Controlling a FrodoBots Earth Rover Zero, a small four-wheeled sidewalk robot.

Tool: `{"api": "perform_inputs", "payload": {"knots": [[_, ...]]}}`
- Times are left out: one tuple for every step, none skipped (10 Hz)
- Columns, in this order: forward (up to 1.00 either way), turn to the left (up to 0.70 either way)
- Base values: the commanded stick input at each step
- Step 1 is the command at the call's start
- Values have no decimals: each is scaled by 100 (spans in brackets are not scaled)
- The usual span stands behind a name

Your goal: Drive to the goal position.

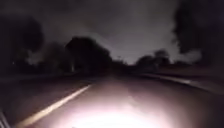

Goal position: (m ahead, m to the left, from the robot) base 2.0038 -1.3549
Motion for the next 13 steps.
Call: {"api": "perform_inputs", "payload": {"knots": [[70,0],[70,0],[70,0],[70,0],[70,0],[70,0],[70,0],[70,0],[70,0],[70,0],[70,0],[70,0],[70,0]]}}
